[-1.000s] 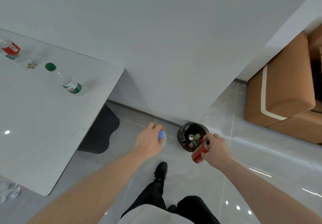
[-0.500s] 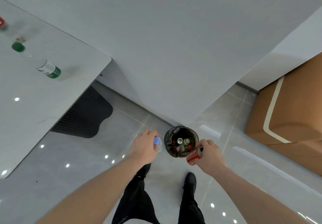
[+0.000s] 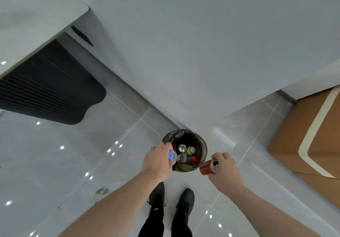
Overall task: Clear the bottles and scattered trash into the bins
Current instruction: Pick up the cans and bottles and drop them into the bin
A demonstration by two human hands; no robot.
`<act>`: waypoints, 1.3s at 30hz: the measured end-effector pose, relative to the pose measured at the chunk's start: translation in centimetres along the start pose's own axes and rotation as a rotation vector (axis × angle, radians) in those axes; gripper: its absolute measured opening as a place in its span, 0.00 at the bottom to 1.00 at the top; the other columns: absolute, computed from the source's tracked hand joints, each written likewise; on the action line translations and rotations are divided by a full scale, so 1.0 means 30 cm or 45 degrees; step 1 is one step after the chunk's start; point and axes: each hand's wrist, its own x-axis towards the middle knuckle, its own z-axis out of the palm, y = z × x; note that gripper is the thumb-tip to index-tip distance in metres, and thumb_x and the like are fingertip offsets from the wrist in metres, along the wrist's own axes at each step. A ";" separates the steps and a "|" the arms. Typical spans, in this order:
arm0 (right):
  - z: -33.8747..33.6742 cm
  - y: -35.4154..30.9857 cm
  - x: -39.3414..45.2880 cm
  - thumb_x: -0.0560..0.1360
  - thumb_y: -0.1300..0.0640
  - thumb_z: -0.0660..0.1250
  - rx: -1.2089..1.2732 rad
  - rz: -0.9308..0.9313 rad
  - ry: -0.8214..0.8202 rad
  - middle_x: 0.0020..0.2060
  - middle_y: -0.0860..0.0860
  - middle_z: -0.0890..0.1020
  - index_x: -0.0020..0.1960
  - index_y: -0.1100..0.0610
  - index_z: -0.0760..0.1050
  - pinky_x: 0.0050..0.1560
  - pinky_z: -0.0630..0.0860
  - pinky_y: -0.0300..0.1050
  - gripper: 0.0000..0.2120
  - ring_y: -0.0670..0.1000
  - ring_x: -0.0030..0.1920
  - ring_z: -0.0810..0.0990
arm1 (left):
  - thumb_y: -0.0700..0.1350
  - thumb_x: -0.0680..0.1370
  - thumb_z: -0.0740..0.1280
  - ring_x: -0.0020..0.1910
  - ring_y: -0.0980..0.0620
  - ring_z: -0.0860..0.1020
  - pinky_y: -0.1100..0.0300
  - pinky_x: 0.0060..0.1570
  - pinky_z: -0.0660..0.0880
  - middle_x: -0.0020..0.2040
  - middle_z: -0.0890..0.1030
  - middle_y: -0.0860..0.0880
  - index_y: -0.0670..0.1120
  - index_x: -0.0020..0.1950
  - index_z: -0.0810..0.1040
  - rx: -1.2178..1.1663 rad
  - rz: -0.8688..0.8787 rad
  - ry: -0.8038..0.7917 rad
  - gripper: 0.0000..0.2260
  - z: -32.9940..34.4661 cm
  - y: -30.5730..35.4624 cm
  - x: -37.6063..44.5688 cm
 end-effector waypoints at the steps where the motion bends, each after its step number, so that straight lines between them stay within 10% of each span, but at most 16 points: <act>1: 0.018 -0.001 0.030 0.71 0.54 0.72 0.020 0.004 0.014 0.55 0.44 0.66 0.63 0.48 0.71 0.51 0.72 0.43 0.22 0.52 0.59 0.72 | 0.48 0.80 0.67 0.50 0.50 0.74 0.55 0.49 0.76 0.56 0.72 0.51 0.53 0.60 0.71 -0.003 0.002 0.009 0.10 0.026 -0.005 0.025; 18: 0.431 0.035 0.393 0.70 0.60 0.70 0.021 0.096 -0.114 0.67 0.50 0.67 0.71 0.50 0.68 0.64 0.72 0.48 0.31 0.56 0.66 0.69 | 0.47 0.78 0.71 0.56 0.46 0.76 0.54 0.48 0.76 0.63 0.68 0.50 0.52 0.69 0.67 0.080 0.100 -0.200 0.22 0.473 -0.134 0.274; 32: 0.070 -0.202 -0.139 0.75 0.55 0.66 -0.057 0.080 -0.252 0.77 0.52 0.61 0.80 0.52 0.58 0.72 0.68 0.51 0.36 0.57 0.73 0.65 | 0.45 0.79 0.64 0.64 0.47 0.70 0.52 0.61 0.73 0.69 0.66 0.50 0.50 0.73 0.67 0.147 -0.025 -0.243 0.22 -0.094 -0.199 -0.181; 39: -0.032 -0.371 -0.544 0.77 0.49 0.65 -0.126 0.060 -0.324 0.81 0.53 0.50 0.82 0.52 0.50 0.77 0.61 0.56 0.39 0.60 0.80 0.52 | 0.50 0.83 0.57 0.81 0.39 0.46 0.43 0.79 0.47 0.82 0.46 0.43 0.48 0.81 0.56 0.473 -0.026 -0.271 0.27 -0.342 -0.209 -0.575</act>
